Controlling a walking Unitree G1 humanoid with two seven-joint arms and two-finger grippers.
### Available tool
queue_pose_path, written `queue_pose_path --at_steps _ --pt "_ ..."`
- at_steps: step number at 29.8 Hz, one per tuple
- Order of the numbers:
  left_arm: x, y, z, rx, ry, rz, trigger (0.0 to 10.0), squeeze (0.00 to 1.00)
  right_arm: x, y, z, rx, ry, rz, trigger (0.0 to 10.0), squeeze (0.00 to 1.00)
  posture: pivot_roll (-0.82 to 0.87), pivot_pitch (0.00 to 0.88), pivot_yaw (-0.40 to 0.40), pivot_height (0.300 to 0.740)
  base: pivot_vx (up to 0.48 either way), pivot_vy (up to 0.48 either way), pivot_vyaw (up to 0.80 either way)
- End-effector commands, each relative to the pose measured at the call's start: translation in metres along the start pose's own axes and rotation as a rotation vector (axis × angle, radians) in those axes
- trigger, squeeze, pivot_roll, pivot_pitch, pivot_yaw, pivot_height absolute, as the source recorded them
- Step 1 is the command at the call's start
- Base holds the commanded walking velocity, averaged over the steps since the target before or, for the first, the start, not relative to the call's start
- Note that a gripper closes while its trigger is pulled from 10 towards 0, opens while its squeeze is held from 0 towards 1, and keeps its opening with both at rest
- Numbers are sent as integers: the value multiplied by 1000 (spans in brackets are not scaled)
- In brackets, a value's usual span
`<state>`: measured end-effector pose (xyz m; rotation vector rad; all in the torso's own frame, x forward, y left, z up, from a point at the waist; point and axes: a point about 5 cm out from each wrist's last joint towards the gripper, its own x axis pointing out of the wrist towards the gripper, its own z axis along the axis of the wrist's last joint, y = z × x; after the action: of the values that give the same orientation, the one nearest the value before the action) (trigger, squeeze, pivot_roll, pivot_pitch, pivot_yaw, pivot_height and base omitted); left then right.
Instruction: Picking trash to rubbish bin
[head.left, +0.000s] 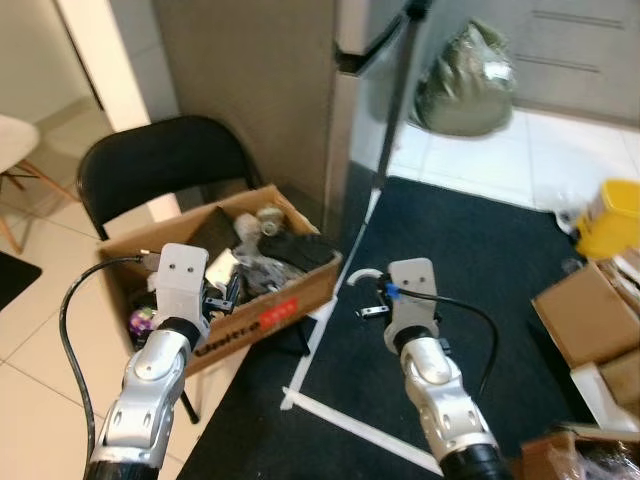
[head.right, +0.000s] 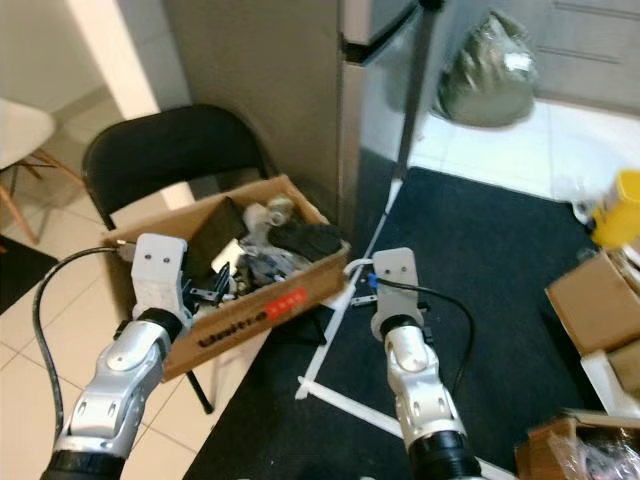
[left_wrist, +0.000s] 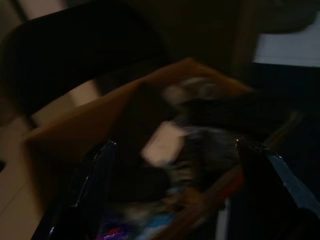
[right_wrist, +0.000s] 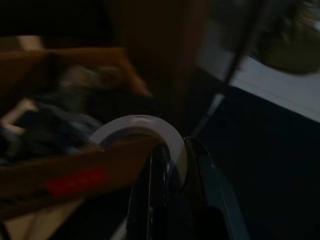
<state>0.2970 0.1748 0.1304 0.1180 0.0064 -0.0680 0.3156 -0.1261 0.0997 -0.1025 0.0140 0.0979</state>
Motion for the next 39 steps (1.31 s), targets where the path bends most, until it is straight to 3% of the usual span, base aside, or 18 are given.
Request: queue_pose_path --at_steps 1,16,19,29,34,36,39 --pt "-3 4 -4 12 21 12 10000 0 0 8 -2 11 8 22 10000 0 -4 98 5 740 360 0 781" --pt "-1 4 -4 14 18 10 10000 0 -1 10 -4 1 7 20 10000 0 -1 86 4 740 360 0 785" --pt "-2 3 -5 15 19 7 10000 0 -1 7 -5 41 9 -3 10000 0 -1 88 5 740 359 0 0" --pt "0 2 -4 17 17 -1 10000 0 1 7 -5 31 9 1 10000 0 -2 79 3 740 358 0 0" --pt "4 -6 -8 41 42 -75 10000 0 5 6 -8 20 22 -7 10000 0 3 80 2 740 0 0 0" --pt "6 -13 -10 98 45 -170 10000 0 10 5 -8 25 30 -13 10000 0 4 78 4 740 0 0 0" --pt "6 -21 -12 76 59 -269 10000 0 15 3 -11 50 56 -11 10000 0 2 85 7 740 0 0 0"
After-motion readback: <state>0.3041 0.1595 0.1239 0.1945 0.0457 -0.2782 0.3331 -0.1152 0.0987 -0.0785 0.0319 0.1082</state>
